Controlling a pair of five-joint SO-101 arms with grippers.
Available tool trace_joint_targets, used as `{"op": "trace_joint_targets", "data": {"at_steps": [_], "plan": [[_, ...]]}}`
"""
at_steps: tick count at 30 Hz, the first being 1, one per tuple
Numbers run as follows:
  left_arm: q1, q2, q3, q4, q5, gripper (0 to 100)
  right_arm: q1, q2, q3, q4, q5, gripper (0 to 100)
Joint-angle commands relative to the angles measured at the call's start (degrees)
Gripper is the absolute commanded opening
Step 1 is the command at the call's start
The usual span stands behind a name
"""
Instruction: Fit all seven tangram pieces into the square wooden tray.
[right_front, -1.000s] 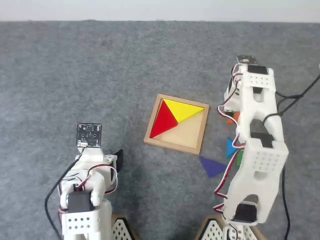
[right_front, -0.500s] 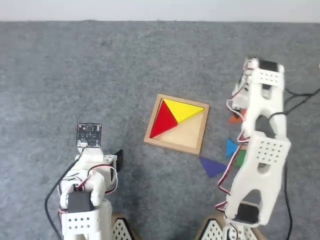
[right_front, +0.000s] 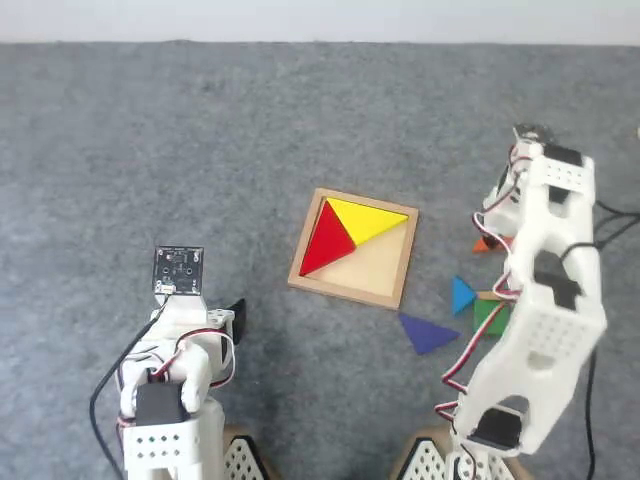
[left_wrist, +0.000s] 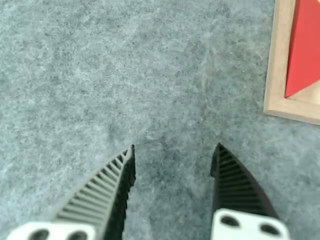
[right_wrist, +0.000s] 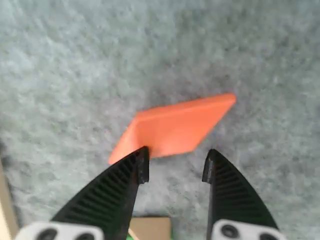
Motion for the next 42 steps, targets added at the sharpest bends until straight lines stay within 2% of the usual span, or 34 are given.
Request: {"op": "trace_joint_targets", "data": {"at_steps": [1, 3, 9, 14, 16, 21, 27, 33, 42], "plan": [[-0.3, -0.6, -0.7, -1.2, 0.6, 24, 1.3, -6.7, 10.6, -8.1, 1.1, 19.6], [-0.3, -0.6, -0.7, -1.2, 0.6, 24, 0.0, -9.9, 12.7, -10.7, -0.1, 19.8], [-0.3, -0.6, -0.7, -1.2, 0.6, 24, -3.1, -11.1, 11.3, -11.7, -13.3, 20.3], [-0.3, -0.6, -0.7, -1.2, 0.6, 24, -3.5, -11.4, 8.4, -9.9, -26.8, 33.4], [-0.3, -0.6, -0.7, -1.2, 0.6, 24, -3.1, -11.6, 7.0, -7.0, -27.7, 37.1], [-0.3, -0.6, -0.7, -1.2, 0.6, 24, -6.6, -15.1, 11.0, -2.9, -24.1, 38.5], [-0.3, -0.6, -0.7, -1.2, 0.6, 24, -8.8, -26.5, 21.3, -13.0, -21.0, 38.4], [-0.3, -0.6, -0.7, -1.2, 0.6, 24, -9.4, -29.7, 23.2, -14.6, -17.8, 38.4], [-0.3, -0.6, -0.7, -1.2, 0.6, 24, -7.8, -30.3, 22.1, -4.9, 16.5, 38.4]]}}
